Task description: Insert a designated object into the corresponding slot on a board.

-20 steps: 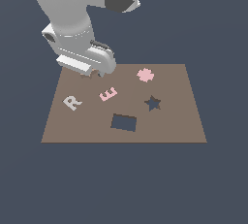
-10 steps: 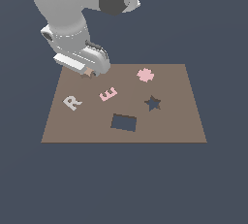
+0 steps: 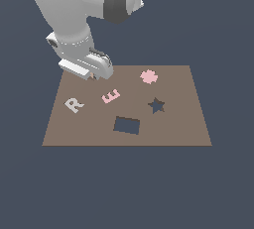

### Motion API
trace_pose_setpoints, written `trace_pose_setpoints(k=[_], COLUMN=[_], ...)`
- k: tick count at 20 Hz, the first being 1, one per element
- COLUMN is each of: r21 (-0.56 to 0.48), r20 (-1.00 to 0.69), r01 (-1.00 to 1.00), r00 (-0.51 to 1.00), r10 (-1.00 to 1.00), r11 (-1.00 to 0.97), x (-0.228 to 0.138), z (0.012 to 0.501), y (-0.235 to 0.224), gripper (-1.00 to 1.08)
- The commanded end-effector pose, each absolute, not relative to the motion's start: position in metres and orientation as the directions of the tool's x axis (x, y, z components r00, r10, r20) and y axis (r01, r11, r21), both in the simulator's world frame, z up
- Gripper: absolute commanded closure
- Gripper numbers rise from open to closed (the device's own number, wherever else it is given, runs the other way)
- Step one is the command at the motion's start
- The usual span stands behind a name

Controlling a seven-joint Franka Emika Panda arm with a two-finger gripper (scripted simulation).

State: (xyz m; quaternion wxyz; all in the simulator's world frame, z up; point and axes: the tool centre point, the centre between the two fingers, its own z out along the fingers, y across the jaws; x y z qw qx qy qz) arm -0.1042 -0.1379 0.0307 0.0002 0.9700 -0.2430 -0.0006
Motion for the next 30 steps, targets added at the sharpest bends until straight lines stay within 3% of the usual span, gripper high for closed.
trace_pose_setpoints(k=[1, 19, 30], r21=[0.0, 0.0, 0.001], r20=[0.0, 0.0, 0.0], r01=[-0.471, -0.464, -0.37], r00=[0.882, 0.886, 0.929], r10=[-0.471, -0.464, -0.37], r11=[-0.882, -0.886, -0.929], x=[-0.104, -0.099, -0.048], z=[0.03, 0.034, 0.036], y=[-0.138, -0.132, -0.051], gripper=[1.08, 1.08, 1.08])
